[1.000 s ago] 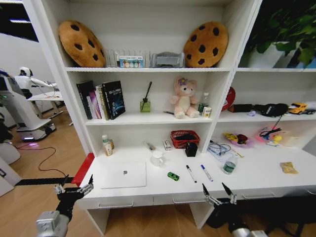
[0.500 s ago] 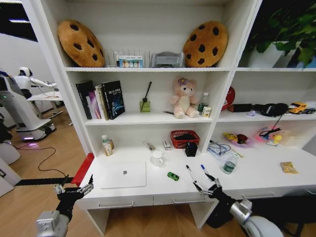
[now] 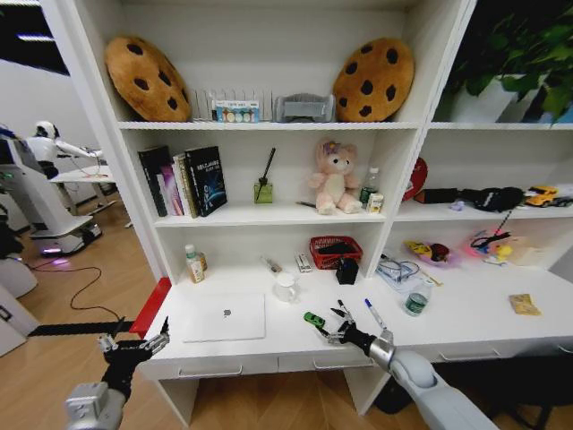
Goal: Organize the objects on the table.
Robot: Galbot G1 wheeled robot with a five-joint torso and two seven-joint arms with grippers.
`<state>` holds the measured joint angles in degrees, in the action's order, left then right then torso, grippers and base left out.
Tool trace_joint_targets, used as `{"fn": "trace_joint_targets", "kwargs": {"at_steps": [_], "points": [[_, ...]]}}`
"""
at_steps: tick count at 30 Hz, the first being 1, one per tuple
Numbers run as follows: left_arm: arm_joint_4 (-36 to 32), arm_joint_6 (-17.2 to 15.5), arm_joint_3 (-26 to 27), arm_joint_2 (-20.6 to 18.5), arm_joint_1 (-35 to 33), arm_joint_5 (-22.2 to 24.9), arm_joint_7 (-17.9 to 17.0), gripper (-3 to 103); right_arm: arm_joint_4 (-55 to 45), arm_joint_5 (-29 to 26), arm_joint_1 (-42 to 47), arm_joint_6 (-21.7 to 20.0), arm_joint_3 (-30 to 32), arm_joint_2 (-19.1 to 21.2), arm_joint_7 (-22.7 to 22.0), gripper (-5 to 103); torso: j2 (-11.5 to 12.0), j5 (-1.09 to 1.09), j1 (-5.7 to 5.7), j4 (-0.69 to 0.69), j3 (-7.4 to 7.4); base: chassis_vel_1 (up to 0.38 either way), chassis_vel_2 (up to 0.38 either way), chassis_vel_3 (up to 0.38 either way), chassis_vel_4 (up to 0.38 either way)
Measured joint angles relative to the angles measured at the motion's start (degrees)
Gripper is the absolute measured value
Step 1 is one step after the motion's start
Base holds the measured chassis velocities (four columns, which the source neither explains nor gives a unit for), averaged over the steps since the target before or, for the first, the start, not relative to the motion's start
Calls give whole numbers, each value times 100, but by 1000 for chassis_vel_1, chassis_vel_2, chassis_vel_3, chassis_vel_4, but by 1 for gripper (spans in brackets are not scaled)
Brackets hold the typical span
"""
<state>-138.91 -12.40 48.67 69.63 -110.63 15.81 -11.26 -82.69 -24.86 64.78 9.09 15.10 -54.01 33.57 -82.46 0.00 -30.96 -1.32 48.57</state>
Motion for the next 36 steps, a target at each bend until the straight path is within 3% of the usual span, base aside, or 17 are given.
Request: {"fn": "trace_joint_targets", "kwargs": {"at_steps": [3, 5, 11, 15, 16, 19, 21, 29, 36], "points": [[0, -1, 0, 0, 0, 0, 0, 100, 149, 42, -221, 5, -207, -43, 7, 102, 0, -1, 0, 0, 0, 0, 0, 0, 0], [0, -1, 0, 0, 0, 0, 0, 100, 221, 62, -331, 5, -325, -58, 34, 98, 0, -1, 0, 0, 0, 0, 0, 0, 0], [0, -1, 0, 0, 0, 0, 0, 100, 275, 153, -346, 37, -447, -82, 209, 71, -1, 0, 0, -1, -1, 0, 0, 0, 0], [0, -1, 0, 0, 0, 0, 0, 100, 268, 186, -283, 73, -399, -76, 241, 66, -1, -1, 0, -1, -1, 0, 0, 0, 0], [0, -1, 0, 0, 0, 0, 0, 100, 265, 195, -254, 86, -372, -74, 249, 55, -1, -1, 0, -1, -1, 0, 0, 0, 0], [0, -1, 0, 0, 0, 0, 0, 100, 253, 215, -208, 101, -329, -75, 257, 50, -1, -1, 0, -1, -1, 0, 0, 0, 0], [0, -1, 0, 0, 0, 0, 0, 100, 230, 231, -161, 115, -286, -86, 256, 36, -1, 0, 0, -1, -1, 0, 0, 0, 0], [1, -1, 0, 0, 0, 0, 0, 100, 108, 186, -93, 126, -194, -45, 235, 36, -1, 1, 0, -1, -1, 0, 0, 0, 0], [1, -1, 0, 0, 0, 0, 0, 100, -825, -452, -289, -93, 123, 394, 103, 36, -1, 1, 0, -2, -1, 0, 0, 0, 0]]}}
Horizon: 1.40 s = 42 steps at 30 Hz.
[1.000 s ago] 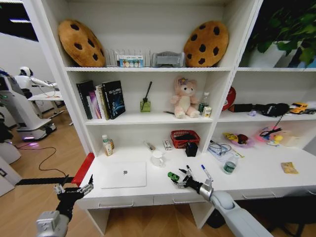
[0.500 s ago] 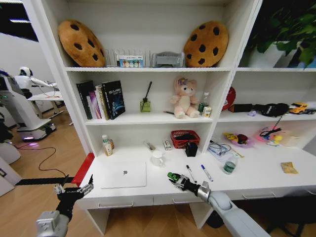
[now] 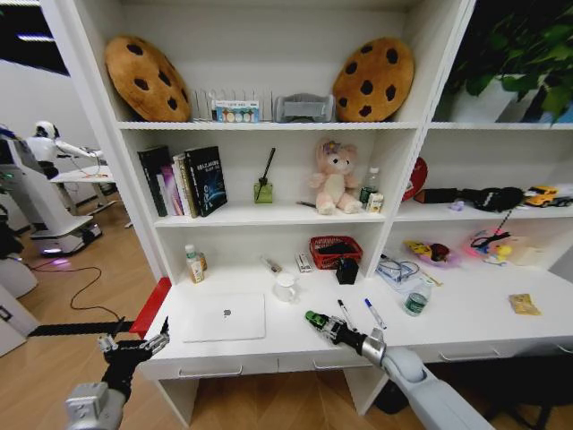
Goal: Organize the objects on the table.
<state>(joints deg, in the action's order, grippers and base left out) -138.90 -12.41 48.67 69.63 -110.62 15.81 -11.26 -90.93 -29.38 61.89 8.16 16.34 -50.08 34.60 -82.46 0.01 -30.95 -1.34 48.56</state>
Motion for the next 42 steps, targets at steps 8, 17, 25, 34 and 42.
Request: {"fn": "trace_joint_targets", "kwargs": {"at_steps": [8, 17, 25, 34, 42], "points": [[0, 0, 0, 0, 0, 0, 1, 100, -555, -1410, -1940, -664, -536, 1020, 205, 36, 0, -3, 0, -1, 0, 0, 0, 0, 0], [1, -1, -1, 0, 2, 1, 1, 100, 1826, -1452, -5070, -642, -2475, 92, 470, 36, 1, -6, -1, 5, 1, 0, 0, 0, 0], [0, -1, -1, 0, 1, 1, 1, 100, 3941, -1226, -6260, -572, -3201, -1042, 558, 36, 1, -3, -1, -1, 1, 0, 0, 0, 0], [0, -1, -1, 0, 1, 1, 1, 100, 4533, -1281, -6432, -569, -3362, -1589, 369, 36, 1, -2, 0, 0, 0, 0, 0, 0, 0], [0, -1, -1, 0, 0, 0, 1, 100, 4690, -1360, -6472, -484, -3479, -1622, 115, 36, 0, -2, 0, 0, 0, 0, 0, 0, 0]]}}
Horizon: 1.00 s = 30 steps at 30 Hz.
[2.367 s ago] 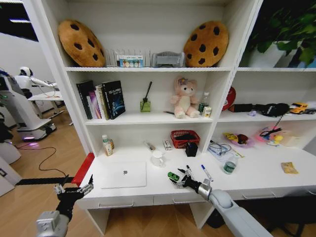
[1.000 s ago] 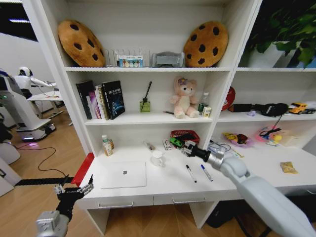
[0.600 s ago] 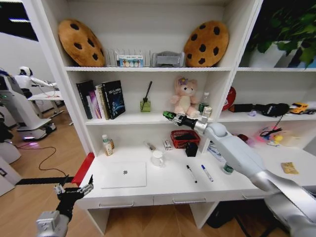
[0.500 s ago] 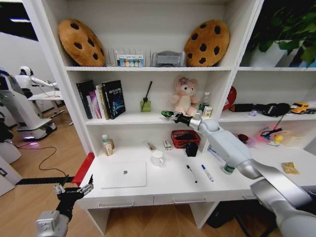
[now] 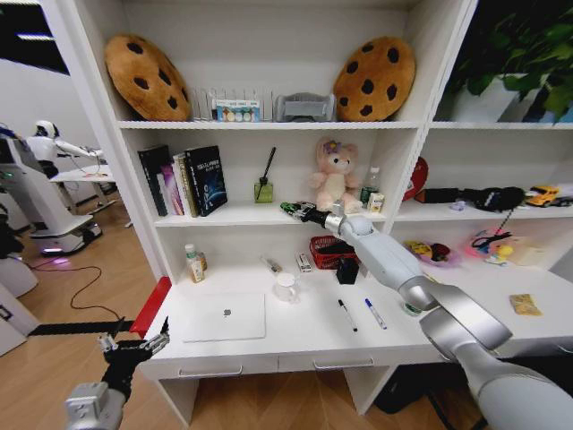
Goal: Organize the objects on the table.
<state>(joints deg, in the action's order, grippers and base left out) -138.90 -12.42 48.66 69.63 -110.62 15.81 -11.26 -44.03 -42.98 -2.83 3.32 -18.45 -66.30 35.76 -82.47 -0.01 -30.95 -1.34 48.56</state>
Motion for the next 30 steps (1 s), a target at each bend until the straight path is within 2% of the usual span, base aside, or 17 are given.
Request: {"fn": "trace_joint_targets", "kwargs": {"at_steps": [2, 4, 6, 7, 10, 15, 18, 19, 21, 22, 23, 25, 26, 27, 28, 29, 30], "points": [[0, 1, 0, 0, 0, 0, 0, 100, -10, -72, 1, 10, -30, -5, -159, 37, 0, 1, 0, 1, 0, 0, 0, 0, 0], [0, 1, 0, 0, 0, 0, 0, 100, -26, -140, 6, 20, -37, -19, -225, 43, 0, 0, 0, 1, 0, 0, 0, 0, 0], [0, 1, 0, 0, 0, 0, 0, 100, -83, -309, 25, 25, -42, -49, -337, 54, 0, 1, 0, 3, 0, 0, 0, 0, 0], [0, 1, 0, 0, 0, 0, 0, 100, -83, -309, 25, 25, -42, -49, -337, 54, 0, 1, 0, 3, 0, 0, 0, 0, 0], [0, 1, 0, 0, 0, 0, 0, 100, -294, -424, 58, 25, 3, 75, -343, 70, 0, 0, 0, 3, 0, 0, 0, 0, 0], [0, 1, 0, 0, 0, 0, 0, 100, -734, -396, 198, 24, 287, 304, -341, 81, 0, 1, -1, 1, 0, 0, 0, 0, 0], [-1, 1, 0, -1, 0, 0, 0, 100, -1948, -490, 622, -195, 555, 841, -1181, 97, 0, 1, 0, 3, 0, 0, 0, 0, 0], [-1, 1, 0, -1, 0, 0, 0, 100, -1948, -490, 622, -195, 555, 841, -1181, 97, 0, 1, 0, 3, 0, 0, 0, 0, 0], [-1, 1, 0, 0, 0, 1, 0, 100, -3327, -617, 1241, -307, 788, 1396, -1841, 99, 0, 1, -1, 1, 0, 0, 0, 0, 0], [-2, 2, 0, 0, 1, 0, 0, 100, -3935, -664, 1629, -351, 995, 1646, -2082, 100, 0, 0, 0, 4, 0, 0, 0, 0, 0], [-2, 2, 0, 0, 1, 0, 0, 100, -3935, -664, 1629, -351, 995, 1646, -2082, 100, 0, 0, 0, 4, 0, 0, 0, 0, 0], [-2, 2, -1, 0, 0, 1, 1, 100, -5496, -687, 2989, -461, 1849, 2303, -2559, 100, 0, 2, 0, 4, 0, 0, 0, 0, 0], [-2, 2, -1, 0, 0, 1, 1, 100, -5496, -687, 2989, -461, 1849, 2303, -2559, 100, 0, 2, 0, 4, 0, 0, 0, 0, 0], [-2, 2, 0, 0, 1, 0, 0, 100, -6187, -593, 4010, -347, 2554, 2627, -2765, 100, -1, 2, 1, -3, -1, 0, 0, 0, 0], [-2, 2, 0, 0, 0, 0, 1, 100, -6596, -459, 4835, -228, 3255, 2744, -2845, 100, -1, 4, 1, -5, -1, 0, 0, 0, 0], [-2, 2, 0, 0, 0, 0, 1, 100, -6596, -459, 4835, -228, 3255, 2744, -2845, 100, -1, 4, 1, -5, -1, 0, 0, 0, 0], [-2, 2, 0, 0, 0, 0, 1, 100, -7004, -285, 5728, -141, 4133, 2732, -2865, 100, -1, 4, 1, -3, -1, 0, 0, 0, 0]]}}
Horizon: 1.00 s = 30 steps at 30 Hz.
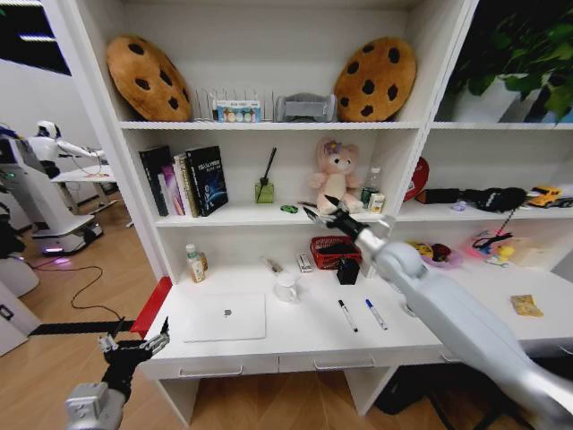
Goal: Organize the objects on the table.
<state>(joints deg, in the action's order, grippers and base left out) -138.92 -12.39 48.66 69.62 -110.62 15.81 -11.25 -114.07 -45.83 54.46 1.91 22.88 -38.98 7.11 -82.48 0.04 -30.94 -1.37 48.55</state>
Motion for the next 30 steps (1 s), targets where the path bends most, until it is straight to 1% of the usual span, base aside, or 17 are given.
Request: {"fn": "trace_joint_targets", "kwargs": {"at_steps": [1, 2, 3, 4, 5, 6, 7, 8, 9, 10, 11, 12, 15, 16, 18, 22, 30], "points": [[0, 0, 0, 0, 1, 0, 0, 100, -323, 218, 888, 89, 837, -162, 34, 100, -1, -9, 0, 4, -1, 0, 0, 0, 0], [0, 0, 0, 0, 1, 0, 0, 100, -323, 218, 888, 89, 837, -162, 34, 100, -1, -9, 0, 4, -1, 0, 0, 0, 0], [0, 0, 0, 0, 0, 0, -1, 100, -504, 462, 1714, 198, 1446, -416, 117, 100, -1, -6, 1, 5, -1, 0, 0, 0, 0], [0, 0, 0, 0, 0, 0, -1, 100, -575, 718, 2499, 321, 1878, -699, 198, 100, 0, 2, 0, 4, 0, 0, 0, 0, 0], [0, 0, 0, 0, 0, 0, -1, 100, -575, 718, 2499, 321, 1878, -699, 198, 100, 0, 2, 0, 4, 0, 0, 0, 0, 0], [0, 0, 0, 0, 0, 0, 0, 100, -604, 1041, 3253, 423, 2248, -1036, 248, 100, 0, 2, 0, 3, 0, 0, 0, 0, 0], [1, 0, 0, 0, 0, 0, 0, 100, -615, 1284, 3755, 487, 2472, -1319, 272, 100, -1, -5, 1, 2, 0, 0, 0, 0, 0], [1, 0, 0, 0, 0, 0, 0, 100, -615, 1284, 3755, 487, 2472, -1319, 272, 100, -1, -5, 1, 2, 0, 0, 0, 0, 0], [1, 0, 0, 0, 0, 0, 0, 100, -616, 1385, 3956, 533, 2542, -1460, 278, 100, -1, -6, 1, 1, 0, 0, 0, 0, 0], [1, 0, 0, 0, 0, 0, 1, 100, -647, 1625, 4413, 654, 2666, -1837, 268, 100, -1, -3, 1, 3, 0, 0, 0, 0, 0], [1, 0, 0, 0, 0, 0, 1, 100, -647, 1625, 4413, 654, 2666, -1837, 268, 100, -1, -3, 1, 3, 0, 0, 0, 0, 0], [1, 0, 0, 0, 0, 1, 0, 100, -709, 1773, 4650, 707, 2712, -2126, 234, 100, 0, -6, 1, 8, 0, 0, 0, 0, 0], [1, -1, 1, 1, 0, 0, -2, 100, -923, 2070, 5279, 744, 2765, -2907, 96, 100, 0, -5, -1, 6, 1, 0, 0, 0, 0], [1, -1, 1, 1, 0, 0, -2, 100, -923, 2070, 5279, 744, 2765, -2907, 96, 100, 0, -5, -1, 6, 1, 0, 0, 0, 0], [2, -2, 0, 0, 0, 0, 0, 100, -998, 2139, 5712, 803, 2796, -3296, 74, 100, 0, -7, -1, 3, 1, 0, 0, 0, 0], [2, -2, 0, 0, 0, 0, 0, 100, -931, 2104, 5938, 959, 2827, -3462, 79, 100, 0, -5, 0, 4, 1, 0, 0, 0, 0], [2, -2, 0, 0, 0, 0, -1, 100, -688, 1995, 5740, 1023, 2868, -3304, -106, 100, 1, -3, -2, 6, 2, -59, -53, 65, 59]]}}
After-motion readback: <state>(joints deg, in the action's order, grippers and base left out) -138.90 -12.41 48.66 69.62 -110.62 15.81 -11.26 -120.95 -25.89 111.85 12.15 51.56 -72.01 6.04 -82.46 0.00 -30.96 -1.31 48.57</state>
